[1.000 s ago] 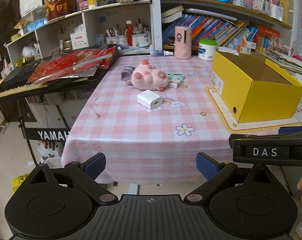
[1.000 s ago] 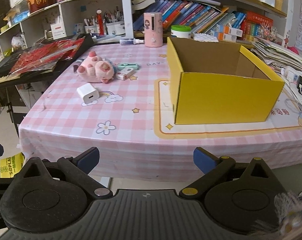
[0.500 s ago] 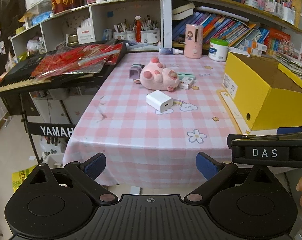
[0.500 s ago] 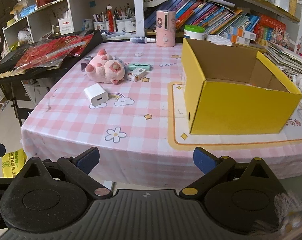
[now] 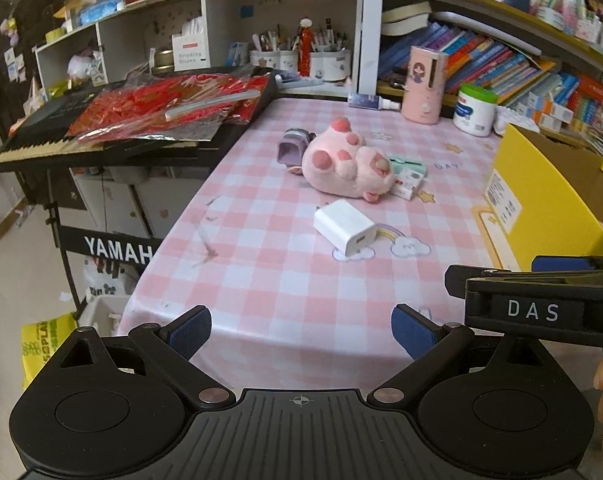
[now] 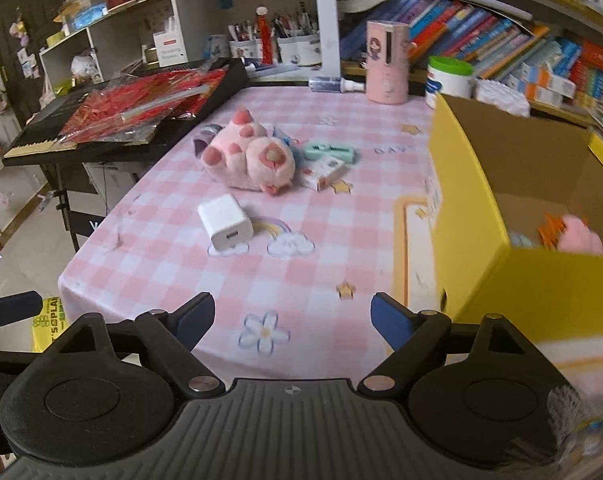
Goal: Organize objects
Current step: 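Move the left tool toward the white charger on the table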
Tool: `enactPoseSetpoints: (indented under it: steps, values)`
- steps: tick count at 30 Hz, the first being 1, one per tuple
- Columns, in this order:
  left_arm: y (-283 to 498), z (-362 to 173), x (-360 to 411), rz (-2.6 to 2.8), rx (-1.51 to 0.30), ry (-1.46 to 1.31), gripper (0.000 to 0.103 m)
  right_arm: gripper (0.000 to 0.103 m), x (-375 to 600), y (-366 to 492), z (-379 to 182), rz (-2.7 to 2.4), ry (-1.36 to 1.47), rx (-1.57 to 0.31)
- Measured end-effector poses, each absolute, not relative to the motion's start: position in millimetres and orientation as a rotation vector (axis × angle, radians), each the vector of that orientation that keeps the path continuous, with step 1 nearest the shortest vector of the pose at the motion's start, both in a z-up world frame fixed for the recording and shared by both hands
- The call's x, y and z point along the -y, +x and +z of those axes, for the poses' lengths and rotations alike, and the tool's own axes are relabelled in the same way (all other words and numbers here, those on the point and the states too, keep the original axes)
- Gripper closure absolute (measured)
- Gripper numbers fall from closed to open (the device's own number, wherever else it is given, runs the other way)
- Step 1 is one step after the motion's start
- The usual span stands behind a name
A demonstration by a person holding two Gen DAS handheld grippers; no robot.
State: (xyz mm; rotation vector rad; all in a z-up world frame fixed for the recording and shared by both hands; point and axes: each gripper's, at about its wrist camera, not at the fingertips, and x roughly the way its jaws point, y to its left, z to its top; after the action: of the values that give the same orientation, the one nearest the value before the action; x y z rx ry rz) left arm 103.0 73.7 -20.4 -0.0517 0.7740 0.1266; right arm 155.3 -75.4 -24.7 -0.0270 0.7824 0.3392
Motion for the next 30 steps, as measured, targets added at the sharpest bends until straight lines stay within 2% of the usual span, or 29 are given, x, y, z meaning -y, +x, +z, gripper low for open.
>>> enactPoseSetpoints:
  steps: [11, 13, 16, 20, 30]
  values:
    - [153, -26, -67, 0.13, -0.786, -0.081, 0.004, 0.017, 76, 218, -22, 0.342, 0.001, -0.769]
    - [161, -27, -66, 0.136, -0.789, -0.08, 0.0, 0.017, 76, 228, -22, 0.347, 0.006, -0.77]
    - [172, -28, -67, 0.134, -0.782, -0.105, 0.0, 0.018, 74, 243, -22, 0.36, 0.009, -0.771]
    - [189, -32, -68, 0.124, -0.787, -0.13, 0.0, 0.025, 71, 264, -23, 0.366, 0.005, -0.784]
    - [222, -45, -61, 0.132, -0.819, -0.088, 0.001, 0.027, 64, 307, -30, 0.365, 0.009, -0.808]
